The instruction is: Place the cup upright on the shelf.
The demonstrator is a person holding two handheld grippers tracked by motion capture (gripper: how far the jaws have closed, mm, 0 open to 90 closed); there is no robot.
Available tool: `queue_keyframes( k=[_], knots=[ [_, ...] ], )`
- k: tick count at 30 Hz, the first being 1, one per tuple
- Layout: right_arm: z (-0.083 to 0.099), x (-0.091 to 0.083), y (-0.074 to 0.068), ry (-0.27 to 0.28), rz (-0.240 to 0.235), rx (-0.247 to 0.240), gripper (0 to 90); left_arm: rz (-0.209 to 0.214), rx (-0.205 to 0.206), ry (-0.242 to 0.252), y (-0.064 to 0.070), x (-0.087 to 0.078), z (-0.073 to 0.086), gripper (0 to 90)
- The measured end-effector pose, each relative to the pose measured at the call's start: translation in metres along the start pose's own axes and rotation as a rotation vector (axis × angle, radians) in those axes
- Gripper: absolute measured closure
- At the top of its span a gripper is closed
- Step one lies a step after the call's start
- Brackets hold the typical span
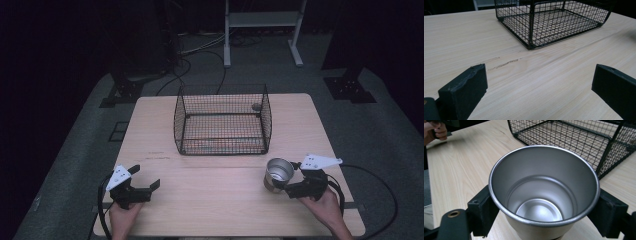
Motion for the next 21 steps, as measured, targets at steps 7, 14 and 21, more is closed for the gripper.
queue_keyframes(
  k=[7, 14, 21],
  knots=[
    [-0.019, -0.002, -0.006, 0.000, -0.030, -0.011, 17.5, -0.001, 0.003, -0.007, -0.001, 0.000, 0.001, 0.0],
    [-0.038, -0.002, -0.010, 0.005, -0.055, -0.017, 17.5, 0.003, 0.002, -0.011, -0.001, -0.001, 0.001, 0.0],
    [-0.056, 0.000, -0.014, -0.002, -0.062, -0.031, 17.5, 0.007, 0.006, -0.018, -0.001, 0.000, 0.001, 0.0]
  ],
)
Point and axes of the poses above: each handheld gripper's, and its own axes: x roughly forward along the jaws, z roughly out of its underside, y roughly to its right, the point moved 8 cm from there along x, roughly forward along the jaws, and after that the axes turned 14 degrees about x, right-handed, at the moved point
